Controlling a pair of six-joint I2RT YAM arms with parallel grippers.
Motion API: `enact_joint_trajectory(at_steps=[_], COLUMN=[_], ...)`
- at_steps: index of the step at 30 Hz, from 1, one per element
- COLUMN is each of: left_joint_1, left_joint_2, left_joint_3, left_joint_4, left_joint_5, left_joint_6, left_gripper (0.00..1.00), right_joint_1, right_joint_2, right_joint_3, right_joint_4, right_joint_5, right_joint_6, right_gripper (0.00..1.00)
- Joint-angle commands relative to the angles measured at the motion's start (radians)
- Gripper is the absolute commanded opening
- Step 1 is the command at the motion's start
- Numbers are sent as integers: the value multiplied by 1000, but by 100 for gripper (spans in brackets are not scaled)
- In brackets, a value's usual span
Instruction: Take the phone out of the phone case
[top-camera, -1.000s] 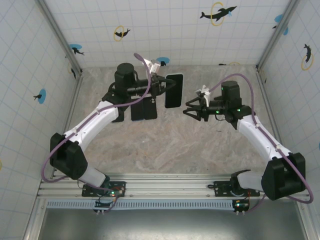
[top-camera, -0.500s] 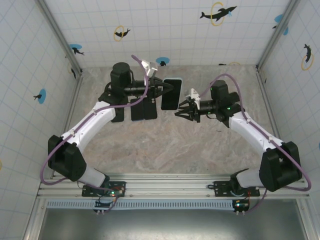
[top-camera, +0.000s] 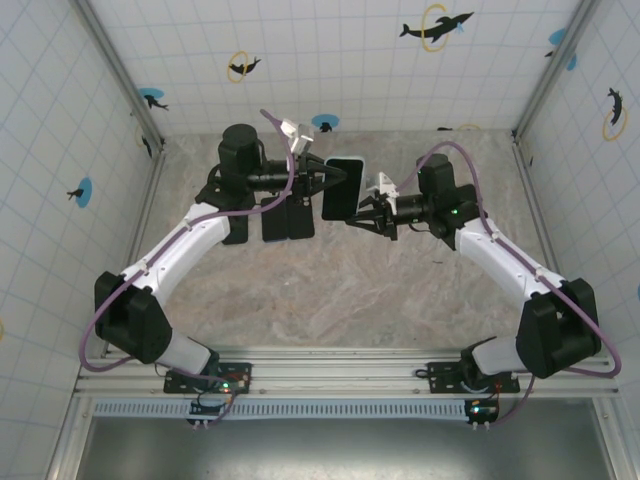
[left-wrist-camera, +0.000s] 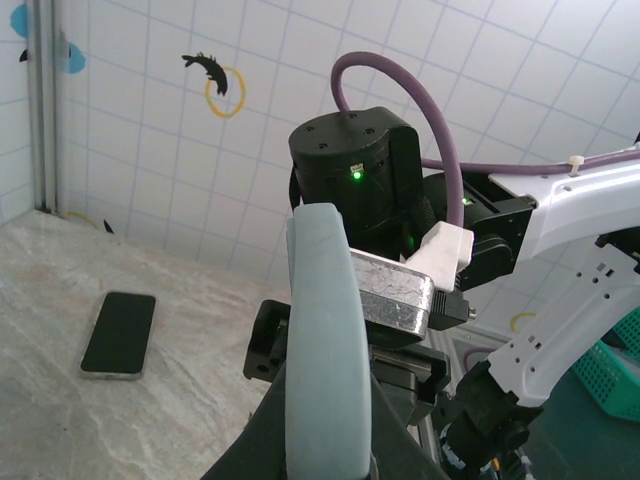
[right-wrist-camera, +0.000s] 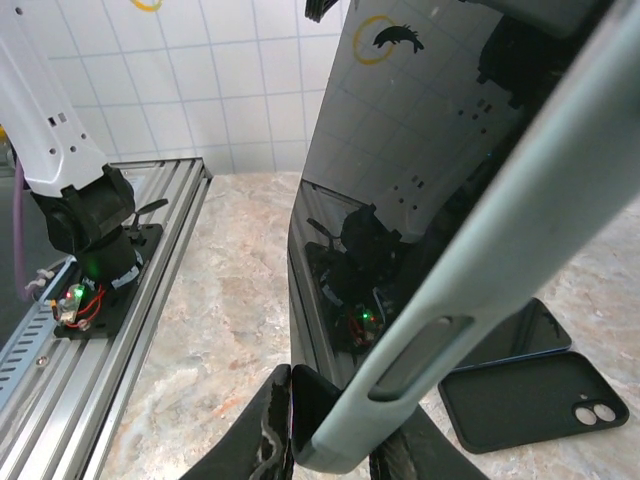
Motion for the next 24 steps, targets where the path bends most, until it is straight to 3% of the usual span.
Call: enact_joint_trajectory(at_steps=[1, 10, 24], left_joint_1=[7, 8, 8], left_joint_2=[-35, -44, -40], left_joint_3=[18, 9, 1], left_joint_4=[67, 64, 91], left_joint_5=[38, 35, 42], left_joint_6=[-11, -21, -51], left_gripper=[0, 0, 0], right_joint_1=[5, 5, 9], right_joint_2=[8, 7, -1], right_joint_3=[36, 58, 70], right_joint_4=[-7, -90, -110], right_joint_5=[-13, 4, 27], right_joint_6=[-35, -102, -136], right_gripper=[24, 25, 17])
